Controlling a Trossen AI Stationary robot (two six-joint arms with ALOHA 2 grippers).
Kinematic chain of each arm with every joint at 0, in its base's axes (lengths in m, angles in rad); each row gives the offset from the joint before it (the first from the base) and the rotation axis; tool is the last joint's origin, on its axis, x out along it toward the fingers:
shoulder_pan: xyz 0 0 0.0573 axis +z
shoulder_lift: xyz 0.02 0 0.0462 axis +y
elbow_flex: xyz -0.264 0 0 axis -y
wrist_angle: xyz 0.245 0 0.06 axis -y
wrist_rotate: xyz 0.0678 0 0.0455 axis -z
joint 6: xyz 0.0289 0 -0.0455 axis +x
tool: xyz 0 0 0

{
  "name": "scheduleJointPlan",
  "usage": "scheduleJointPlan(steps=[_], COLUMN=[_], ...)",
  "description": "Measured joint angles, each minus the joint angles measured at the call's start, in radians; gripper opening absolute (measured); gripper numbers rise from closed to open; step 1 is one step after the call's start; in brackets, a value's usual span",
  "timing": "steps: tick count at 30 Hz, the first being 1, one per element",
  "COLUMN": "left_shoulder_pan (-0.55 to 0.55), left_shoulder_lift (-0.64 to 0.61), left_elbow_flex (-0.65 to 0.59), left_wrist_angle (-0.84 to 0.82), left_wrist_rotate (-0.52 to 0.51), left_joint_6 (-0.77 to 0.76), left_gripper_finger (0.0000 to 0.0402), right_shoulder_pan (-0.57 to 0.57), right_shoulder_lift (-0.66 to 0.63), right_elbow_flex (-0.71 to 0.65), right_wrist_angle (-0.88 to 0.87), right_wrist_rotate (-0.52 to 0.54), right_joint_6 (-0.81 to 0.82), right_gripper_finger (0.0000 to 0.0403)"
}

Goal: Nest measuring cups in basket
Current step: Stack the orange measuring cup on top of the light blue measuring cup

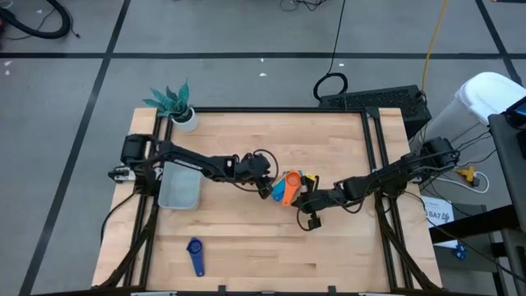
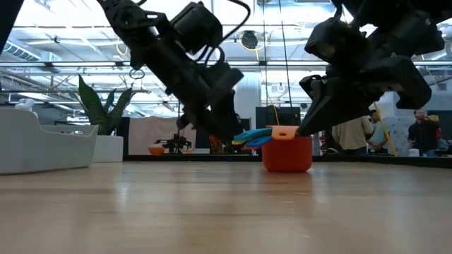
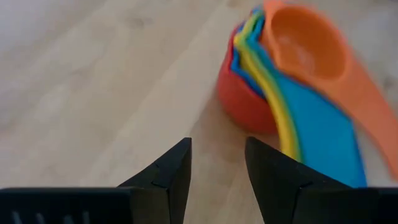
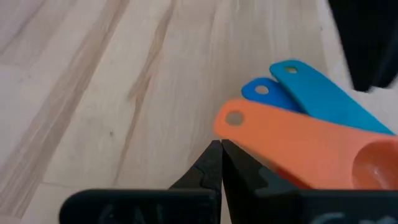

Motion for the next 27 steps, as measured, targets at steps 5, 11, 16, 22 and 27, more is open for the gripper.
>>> scheduleJointPlan(steps=[5,11,16,22,27], left_shoulder_pan=[-0.006,-0.004,-0.009,-0.024,-0.03], left_shoulder_lift=[0.034,0.031,0.031,0.031,0.031], left_elbow_flex=[-0.001,0.001,0.001,0.001,0.001], left_wrist_angle=[-0.022,-0.004,-0.002,0.003,0.006], left_wrist_rotate=[-0.001,-0.001,-0.001,-0.001,-0.002], left_joint_6=[-0.024,-0.029,-0.044,-0.051,-0.067], left_gripper_finger=[0.0152,0.0152,0.0152,0.0152,0.0152], right_shoulder_pan=[0.0,-0.008,-0.027,-0.022,-0.023], right_shoulder_lift=[0.0,0.01,0.083,0.132,0.127], right_elbow_flex=[-0.001,-0.001,-0.001,0.0,0.0], right_wrist_angle=[-0.027,-0.021,0.001,0.085,0.109], right_wrist_rotate=[0.0,0.0,-0.02,-0.026,-0.024], right_joint_6=[0.005,0.001,-0.002,-0.006,-0.021], right_gripper_finger=[0.0,0.0,0.0,0.0,0.0])
